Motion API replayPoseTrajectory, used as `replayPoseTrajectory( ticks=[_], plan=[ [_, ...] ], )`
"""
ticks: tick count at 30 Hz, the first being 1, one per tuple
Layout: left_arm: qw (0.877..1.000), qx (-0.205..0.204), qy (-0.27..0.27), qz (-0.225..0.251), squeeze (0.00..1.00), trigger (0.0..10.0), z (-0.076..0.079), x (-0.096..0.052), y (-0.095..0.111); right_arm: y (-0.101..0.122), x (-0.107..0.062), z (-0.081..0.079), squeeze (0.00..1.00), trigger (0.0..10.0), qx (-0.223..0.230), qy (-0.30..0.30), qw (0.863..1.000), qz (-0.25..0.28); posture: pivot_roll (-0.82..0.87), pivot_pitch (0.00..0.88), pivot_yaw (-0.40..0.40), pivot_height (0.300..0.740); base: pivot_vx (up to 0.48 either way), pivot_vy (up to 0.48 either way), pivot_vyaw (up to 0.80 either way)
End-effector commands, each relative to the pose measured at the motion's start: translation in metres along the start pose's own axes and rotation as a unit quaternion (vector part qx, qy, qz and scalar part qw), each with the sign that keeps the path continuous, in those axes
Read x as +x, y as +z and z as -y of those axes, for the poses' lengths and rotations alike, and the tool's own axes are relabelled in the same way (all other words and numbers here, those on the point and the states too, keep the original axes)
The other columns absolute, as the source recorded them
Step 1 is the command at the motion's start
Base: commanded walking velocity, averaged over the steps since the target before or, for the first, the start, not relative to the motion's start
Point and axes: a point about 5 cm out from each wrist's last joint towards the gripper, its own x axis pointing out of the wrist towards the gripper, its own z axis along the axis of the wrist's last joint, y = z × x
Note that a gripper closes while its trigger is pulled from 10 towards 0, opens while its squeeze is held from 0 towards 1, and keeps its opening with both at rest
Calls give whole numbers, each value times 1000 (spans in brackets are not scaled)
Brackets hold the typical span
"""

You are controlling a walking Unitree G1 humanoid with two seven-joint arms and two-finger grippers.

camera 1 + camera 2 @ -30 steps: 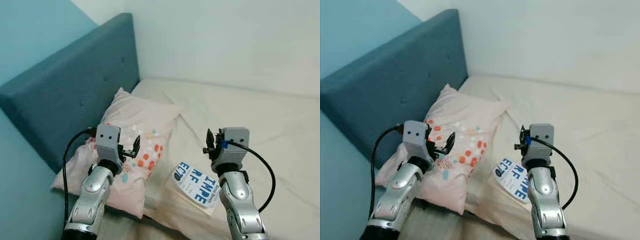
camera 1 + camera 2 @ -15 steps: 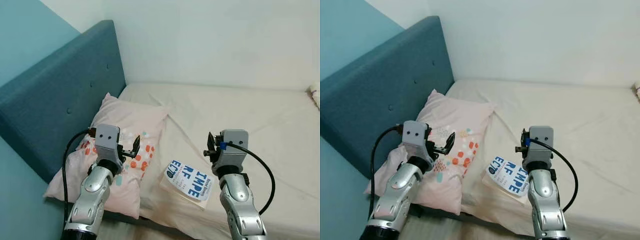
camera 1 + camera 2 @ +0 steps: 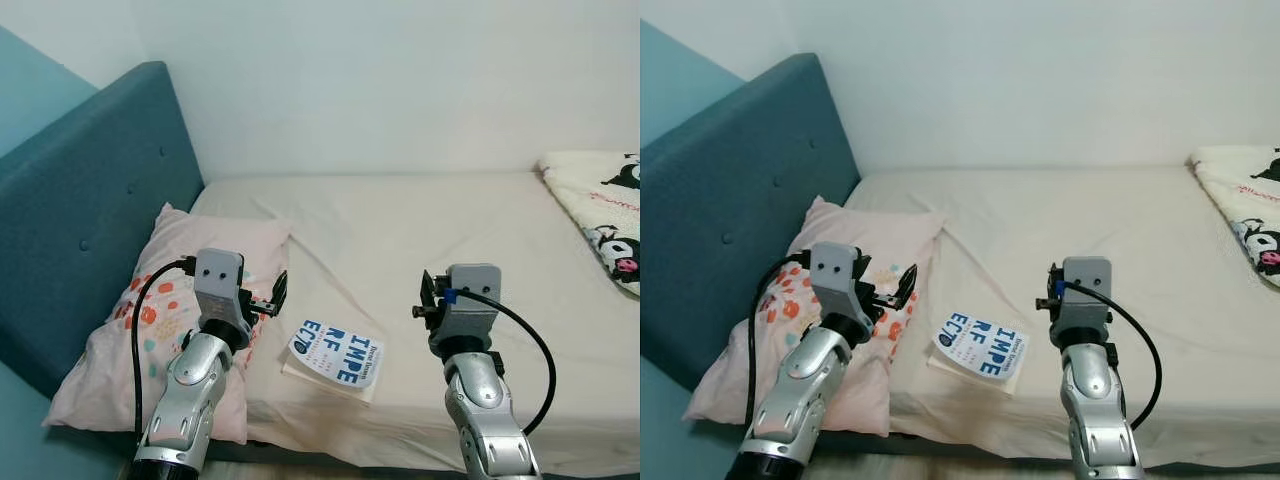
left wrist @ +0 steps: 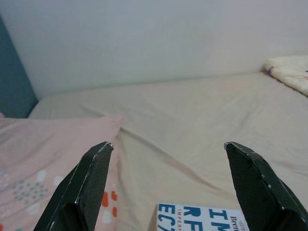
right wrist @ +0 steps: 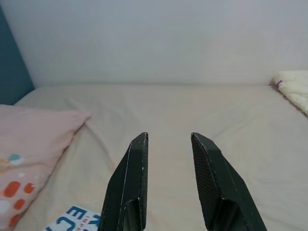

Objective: Clean up the room

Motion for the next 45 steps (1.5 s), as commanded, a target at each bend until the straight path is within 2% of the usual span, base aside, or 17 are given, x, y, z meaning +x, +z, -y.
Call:
replayPoseTrajectory(
  ticks=[1, 8, 27, 45],
  plan=[
    [1000, 2, 12, 2, 0, 10000, -4, -1, 0, -3, -1, -6, 0, 10000, 2, 10, 1000, -9, -26, 65, 43, 740, 0, 0, 0],
    [1000, -7, 12, 8, 0, 10000, -3, -1, 2, -2, -1, -5, 0, 10000, 4, 12, 1000, -10, -28, 66, 40, 740, 0, 0, 0],
    [1000, -11, 5, 8, 0, 10000, -1, -1, 1, -5, -2, -6, 0, 10000, 6, 12, 1000, -15, -30, 61, 39, 740, 276, 0, 0],
    [1000, -4, -25, 6, 0, 10000, 0, -4, -1, -10, -4, -7, 0, 10000, 13, 6, 999, -31, -26, 56, 46, 740, 0, 0, 0]
  ],
)
